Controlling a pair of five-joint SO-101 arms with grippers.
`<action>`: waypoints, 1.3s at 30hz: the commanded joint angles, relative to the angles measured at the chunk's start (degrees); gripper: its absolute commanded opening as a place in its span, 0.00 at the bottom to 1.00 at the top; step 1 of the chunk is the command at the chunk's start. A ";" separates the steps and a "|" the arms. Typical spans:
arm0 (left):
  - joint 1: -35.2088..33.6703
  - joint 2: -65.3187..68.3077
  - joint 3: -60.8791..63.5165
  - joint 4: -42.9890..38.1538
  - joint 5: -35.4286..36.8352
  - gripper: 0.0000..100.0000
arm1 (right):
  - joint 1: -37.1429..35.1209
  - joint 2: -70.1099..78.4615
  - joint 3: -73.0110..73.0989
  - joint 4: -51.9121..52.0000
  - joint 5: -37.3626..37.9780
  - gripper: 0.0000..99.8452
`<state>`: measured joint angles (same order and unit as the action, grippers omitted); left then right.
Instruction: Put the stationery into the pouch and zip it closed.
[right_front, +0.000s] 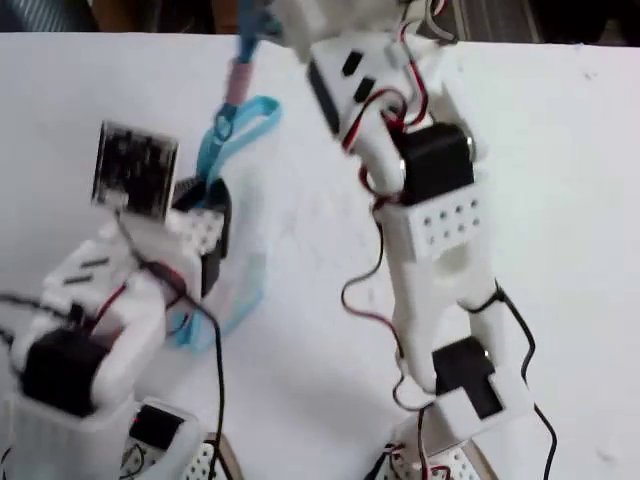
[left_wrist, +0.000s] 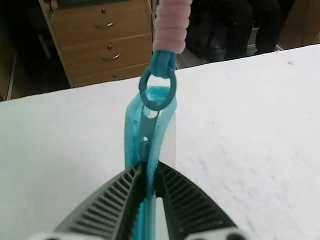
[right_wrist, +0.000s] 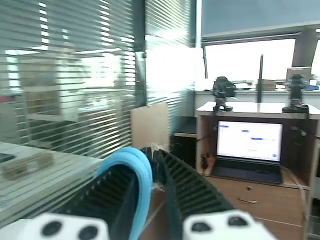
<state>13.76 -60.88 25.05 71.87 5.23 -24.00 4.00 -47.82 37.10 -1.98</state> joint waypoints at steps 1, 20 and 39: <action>1.19 -5.41 -1.76 2.20 -1.32 0.02 | 4.26 1.54 -2.11 -2.15 -0.09 0.02; 4.35 -9.98 -23.38 20.40 -1.67 0.02 | 22.37 16.04 -2.11 -1.80 0.00 0.02; 4.00 -9.80 -34.81 25.85 -1.58 0.02 | 32.04 24.13 -3.43 2.59 0.35 0.02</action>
<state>17.54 -71.16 -10.73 97.89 3.47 8.79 30.99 -48.53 37.89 -1.98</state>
